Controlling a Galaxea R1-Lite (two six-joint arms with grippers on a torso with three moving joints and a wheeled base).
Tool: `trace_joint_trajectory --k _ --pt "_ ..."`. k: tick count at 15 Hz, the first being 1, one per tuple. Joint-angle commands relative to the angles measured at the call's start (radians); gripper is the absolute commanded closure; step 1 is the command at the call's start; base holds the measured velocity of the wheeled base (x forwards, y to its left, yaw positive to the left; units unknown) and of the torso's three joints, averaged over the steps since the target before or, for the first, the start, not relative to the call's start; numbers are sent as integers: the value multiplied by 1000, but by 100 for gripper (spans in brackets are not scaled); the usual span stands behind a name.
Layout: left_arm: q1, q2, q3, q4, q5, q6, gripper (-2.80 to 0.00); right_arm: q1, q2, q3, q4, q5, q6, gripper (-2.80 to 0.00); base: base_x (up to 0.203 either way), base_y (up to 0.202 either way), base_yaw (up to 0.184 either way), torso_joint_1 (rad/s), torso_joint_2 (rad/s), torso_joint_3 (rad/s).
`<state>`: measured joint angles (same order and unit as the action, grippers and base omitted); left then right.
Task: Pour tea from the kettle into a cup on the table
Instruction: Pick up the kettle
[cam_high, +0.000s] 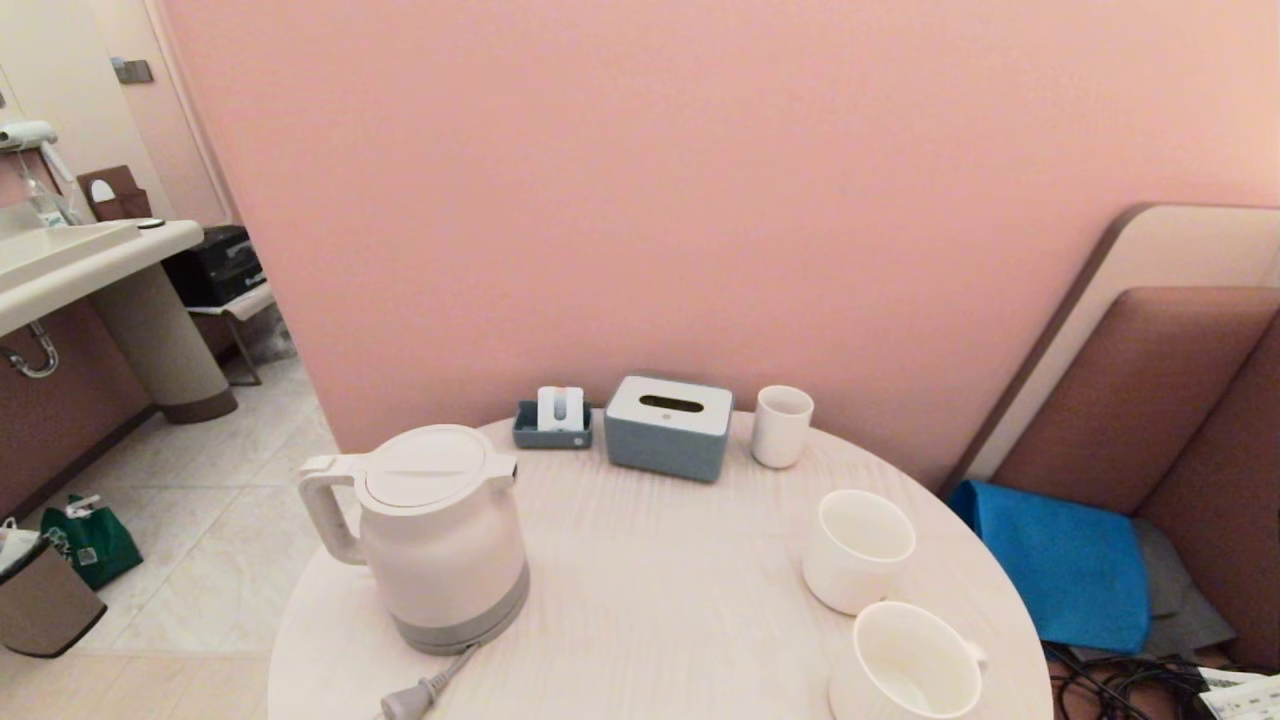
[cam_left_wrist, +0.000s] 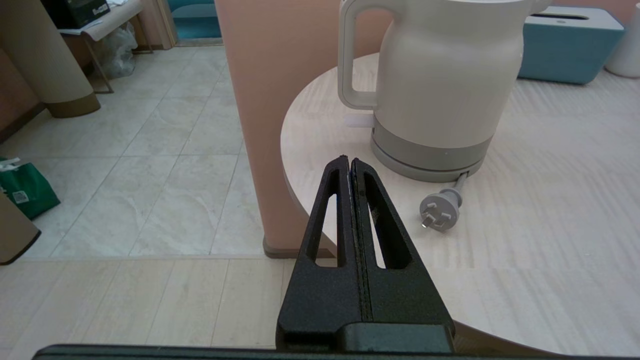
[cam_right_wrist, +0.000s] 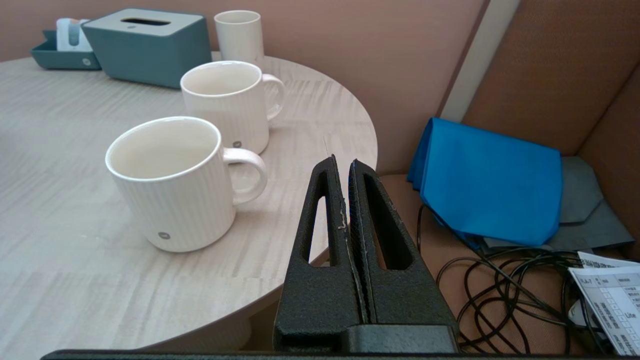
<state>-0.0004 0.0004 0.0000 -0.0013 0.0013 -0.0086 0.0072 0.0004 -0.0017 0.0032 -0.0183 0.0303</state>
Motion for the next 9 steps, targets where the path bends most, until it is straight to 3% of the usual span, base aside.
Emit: trace_joint_trajectory --k 1,9 --pt "0 1 0 0 0 -1 0 0 0 0 1 0 0 0 0 0 0 0 0 0" --pt "0 1 0 -1 3 14 0 0 0 0 0 0 0 0 0 0 0 0 0 0"
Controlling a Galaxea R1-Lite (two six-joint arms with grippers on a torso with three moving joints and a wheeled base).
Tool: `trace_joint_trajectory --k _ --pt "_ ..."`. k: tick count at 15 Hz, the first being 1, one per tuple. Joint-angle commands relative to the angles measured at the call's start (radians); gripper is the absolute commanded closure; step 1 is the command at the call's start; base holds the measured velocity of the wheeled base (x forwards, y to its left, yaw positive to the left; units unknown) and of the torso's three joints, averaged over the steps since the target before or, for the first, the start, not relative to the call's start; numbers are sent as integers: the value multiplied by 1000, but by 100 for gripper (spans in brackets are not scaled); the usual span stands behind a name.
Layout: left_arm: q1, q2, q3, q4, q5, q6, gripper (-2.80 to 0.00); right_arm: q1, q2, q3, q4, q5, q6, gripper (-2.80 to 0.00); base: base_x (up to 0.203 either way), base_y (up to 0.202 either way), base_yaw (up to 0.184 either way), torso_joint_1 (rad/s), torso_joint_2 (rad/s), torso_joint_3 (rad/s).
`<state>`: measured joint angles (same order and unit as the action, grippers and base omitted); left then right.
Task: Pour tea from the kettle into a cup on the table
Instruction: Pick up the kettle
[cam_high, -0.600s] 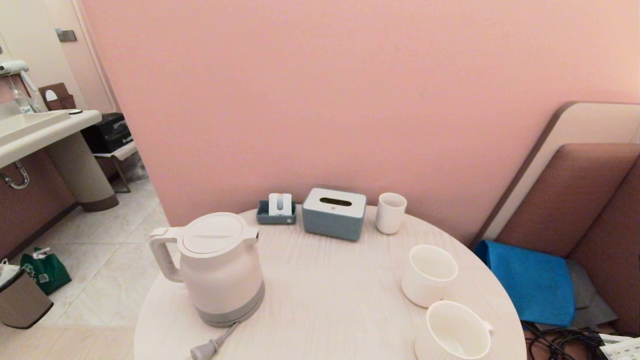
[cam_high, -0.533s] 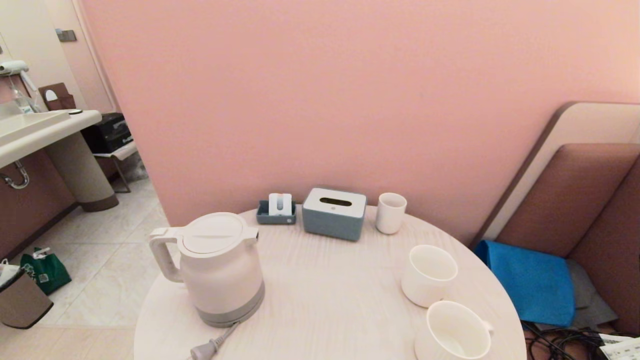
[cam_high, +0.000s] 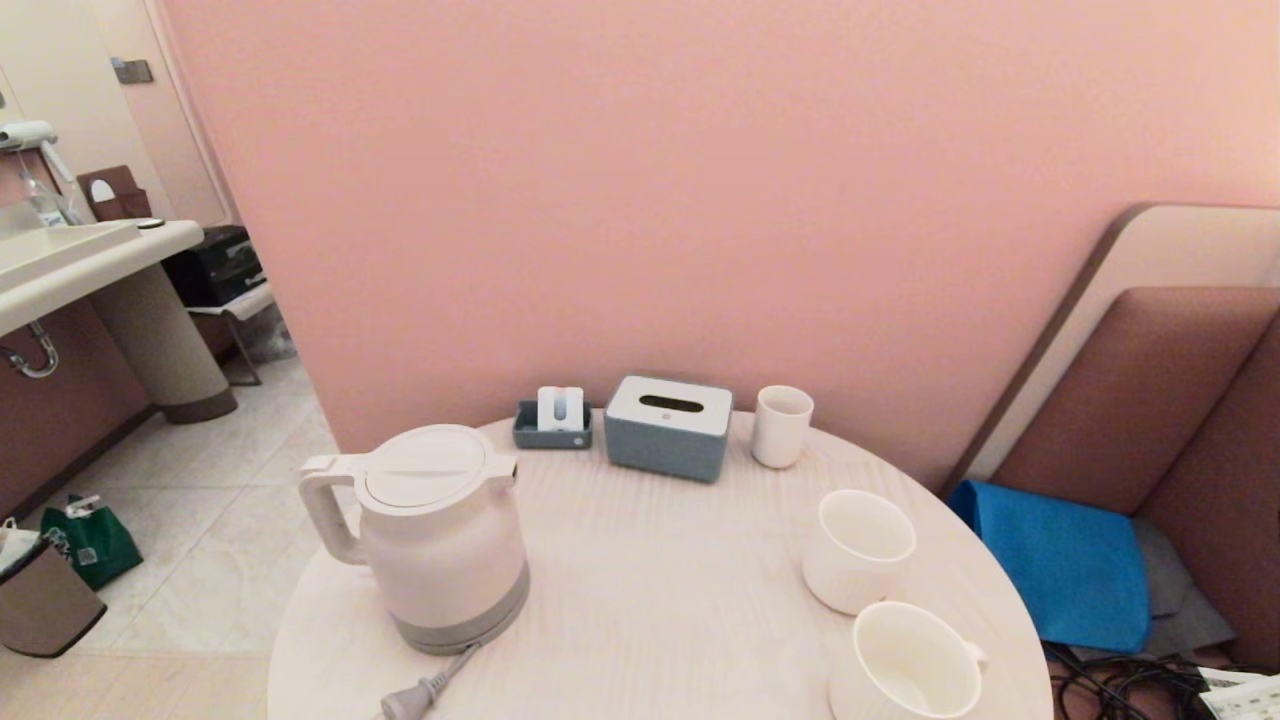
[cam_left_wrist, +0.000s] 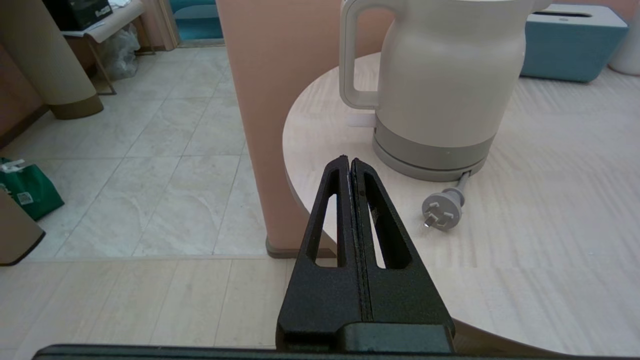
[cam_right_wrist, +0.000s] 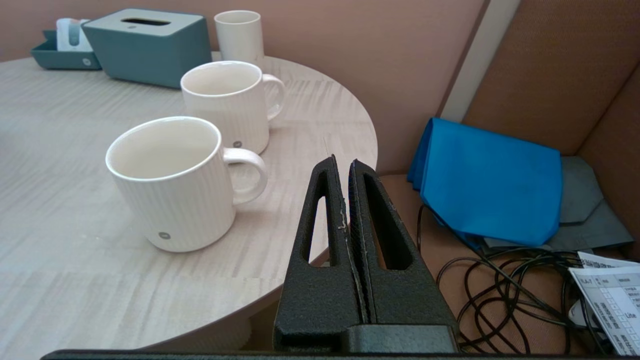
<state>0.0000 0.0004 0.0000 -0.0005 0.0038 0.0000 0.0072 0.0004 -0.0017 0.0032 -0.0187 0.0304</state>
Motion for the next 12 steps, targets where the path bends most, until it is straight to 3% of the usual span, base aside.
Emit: trace_joint_trajectory --k 1,4,12 --pt "0 0 -4 -3 1 20 0 0 0 0 0 -1 0 0 0 0 0 0 0 0" --pt "0 45 -145 34 -2 35 0 0 0 0 0 0 0 0 0 0 0 0 0 0" --pt "0 610 -489 85 11 -27 0 0 0 0 0 0 0 0 0 0 0 0 0 0"
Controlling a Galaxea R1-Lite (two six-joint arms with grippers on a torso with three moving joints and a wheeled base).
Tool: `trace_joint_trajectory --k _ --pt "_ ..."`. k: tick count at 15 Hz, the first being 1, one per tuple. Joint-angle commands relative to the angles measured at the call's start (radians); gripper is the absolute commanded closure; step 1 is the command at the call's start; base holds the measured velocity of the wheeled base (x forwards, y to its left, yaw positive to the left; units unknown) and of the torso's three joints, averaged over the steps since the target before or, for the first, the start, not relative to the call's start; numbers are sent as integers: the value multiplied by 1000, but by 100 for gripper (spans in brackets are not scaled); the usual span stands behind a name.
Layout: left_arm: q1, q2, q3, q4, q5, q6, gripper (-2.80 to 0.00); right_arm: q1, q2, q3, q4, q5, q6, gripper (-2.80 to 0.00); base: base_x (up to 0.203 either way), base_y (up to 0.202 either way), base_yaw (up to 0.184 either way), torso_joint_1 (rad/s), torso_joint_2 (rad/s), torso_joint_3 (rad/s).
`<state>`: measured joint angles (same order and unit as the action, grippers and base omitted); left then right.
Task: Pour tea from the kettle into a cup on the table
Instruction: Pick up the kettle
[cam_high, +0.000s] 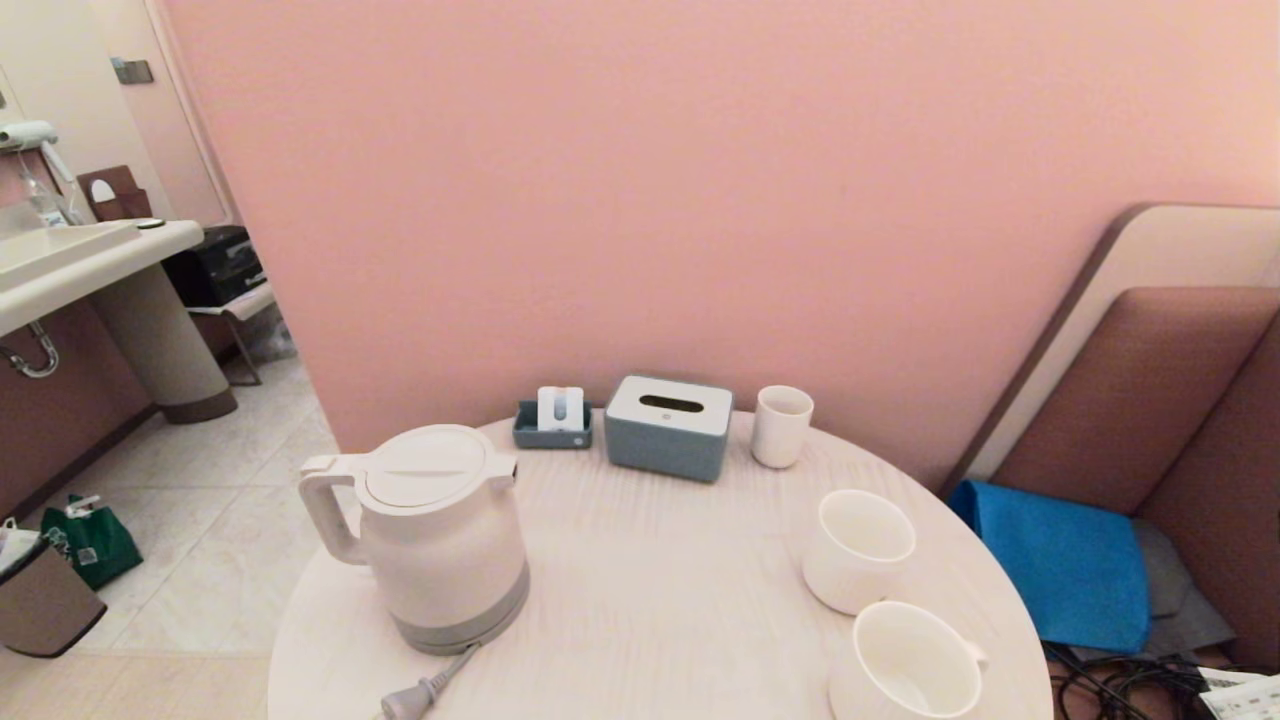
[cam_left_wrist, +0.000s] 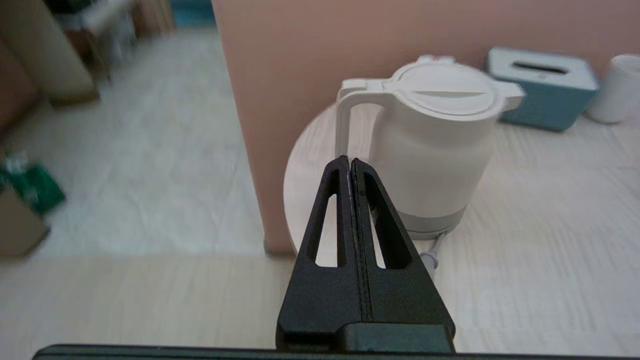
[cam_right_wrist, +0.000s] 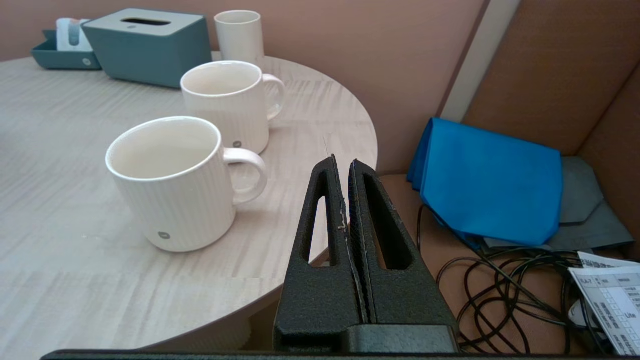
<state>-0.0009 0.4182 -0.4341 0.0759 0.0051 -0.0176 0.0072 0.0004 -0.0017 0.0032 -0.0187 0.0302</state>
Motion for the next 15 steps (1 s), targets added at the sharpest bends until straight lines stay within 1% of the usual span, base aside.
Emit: trace_joint_trajectory --k 1,2,4,6,7,9,10,11,13,15 --pt "1 270 -102 41 31 -26 0 0 0 0 0 0 0 0 0 0 0 0 0 0" --pt "2 342 -150 91 47 -45 0 0 0 0 0 -1 0 0 0 0 0 0 0 0" --pt "1 475 -222 238 65 -72 0 0 0 0 0 0 0 0 0 0 0 0 0 0" --pt "1 573 -244 343 67 -83 0 0 0 0 0 -1 0 0 0 0 0 0 0 0" --pt "1 614 -234 365 49 -86 0 0 0 0 0 -1 0 0 0 0 0 0 0 0" --pt "1 678 -187 358 -19 -87 0 0 0 0 0 0 0 0 0 0 0 0 0 0" --pt "1 703 -164 299 -48 -88 0 0 0 0 0 -1 0 0 0 0 0 0 0 0" --pt "1 720 -140 236 -59 -88 0 0 0 0 0 0 0 0 0 0 0 0 0 0" --pt "1 767 -75 40 -65 -88 0 0 0 0 0 0 0 0 0 0 0 0 0 0" --pt "1 816 0 -185 -66 -87 0 0 0 0 0 -1 0 0 0 0 0 0 0 0"
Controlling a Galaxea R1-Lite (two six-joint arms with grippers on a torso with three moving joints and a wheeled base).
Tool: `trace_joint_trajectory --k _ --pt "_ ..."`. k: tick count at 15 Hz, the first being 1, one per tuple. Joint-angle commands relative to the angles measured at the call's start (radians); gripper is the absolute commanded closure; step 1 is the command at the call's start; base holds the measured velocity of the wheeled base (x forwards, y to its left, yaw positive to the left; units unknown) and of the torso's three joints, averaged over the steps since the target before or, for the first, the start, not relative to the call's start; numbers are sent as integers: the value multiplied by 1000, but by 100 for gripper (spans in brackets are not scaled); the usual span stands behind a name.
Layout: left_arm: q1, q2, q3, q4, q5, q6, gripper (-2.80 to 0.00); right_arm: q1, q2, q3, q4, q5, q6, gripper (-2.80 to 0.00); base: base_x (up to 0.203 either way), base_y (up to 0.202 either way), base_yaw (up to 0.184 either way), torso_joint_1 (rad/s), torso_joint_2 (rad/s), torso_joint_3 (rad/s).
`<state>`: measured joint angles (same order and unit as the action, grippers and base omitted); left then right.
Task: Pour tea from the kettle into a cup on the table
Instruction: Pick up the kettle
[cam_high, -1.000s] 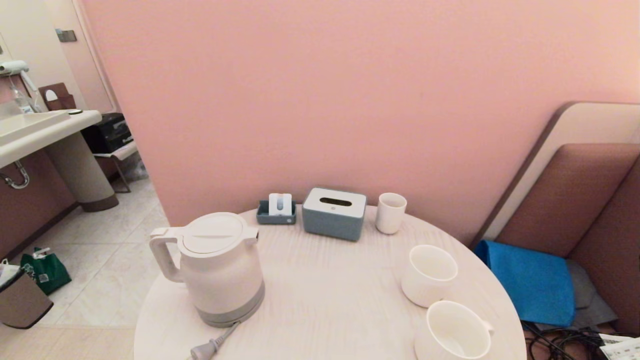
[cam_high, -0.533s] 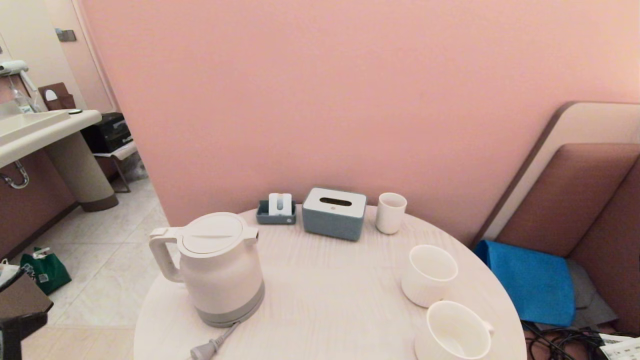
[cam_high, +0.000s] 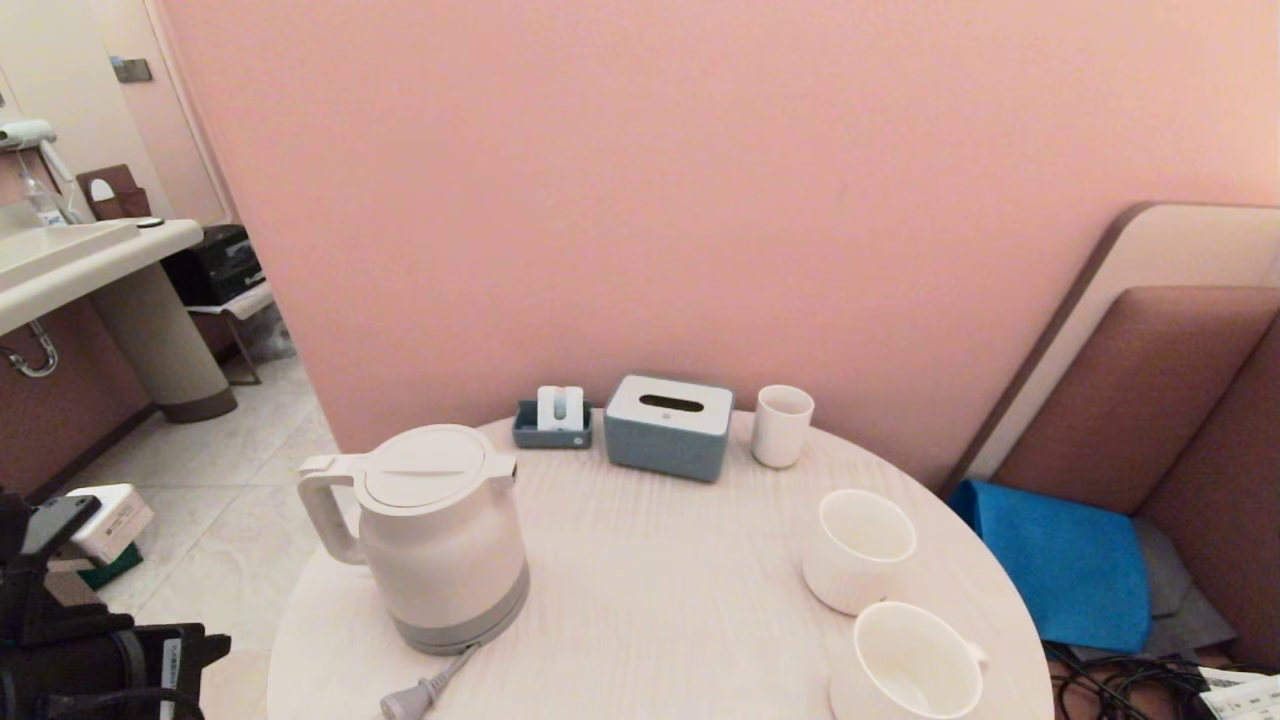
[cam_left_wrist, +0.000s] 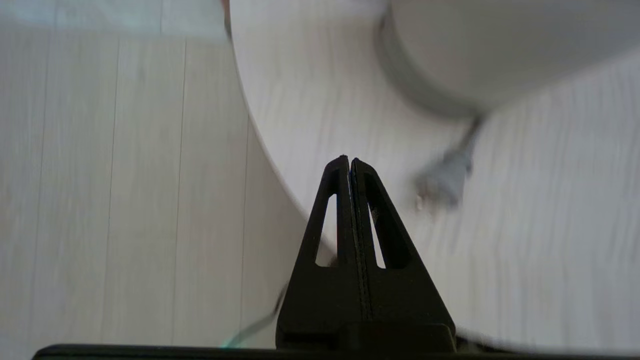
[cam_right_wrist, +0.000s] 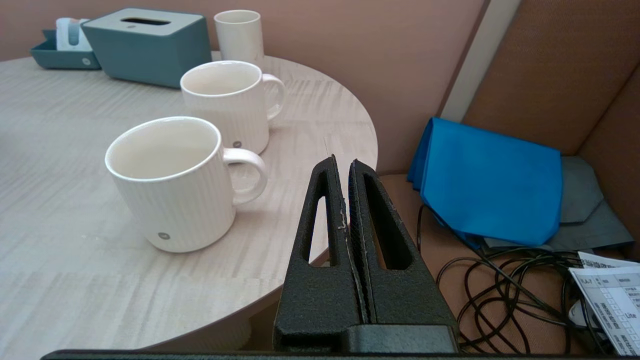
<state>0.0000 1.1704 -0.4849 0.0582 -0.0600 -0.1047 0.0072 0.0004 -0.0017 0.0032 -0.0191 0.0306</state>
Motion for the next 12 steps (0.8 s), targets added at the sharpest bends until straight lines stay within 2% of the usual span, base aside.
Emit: trace_joint_trajectory --k 1,7,11,12 --pt "0 96 79 -256 -1 1 0 0 0 0 0 -1 0 0 0 0 0 0 0 0" --pt "0 278 81 -467 -2 7 0 0 0 0 0 -1 0 0 0 0 0 0 0 0" --pt "-2 309 55 -477 -1 10 0 0 0 0 0 0 0 0 0 0 0 0 0 0" --pt "-2 304 54 -477 0 10 -280 0 0 0 0 -1 0 0 0 0 0 0 0 0"
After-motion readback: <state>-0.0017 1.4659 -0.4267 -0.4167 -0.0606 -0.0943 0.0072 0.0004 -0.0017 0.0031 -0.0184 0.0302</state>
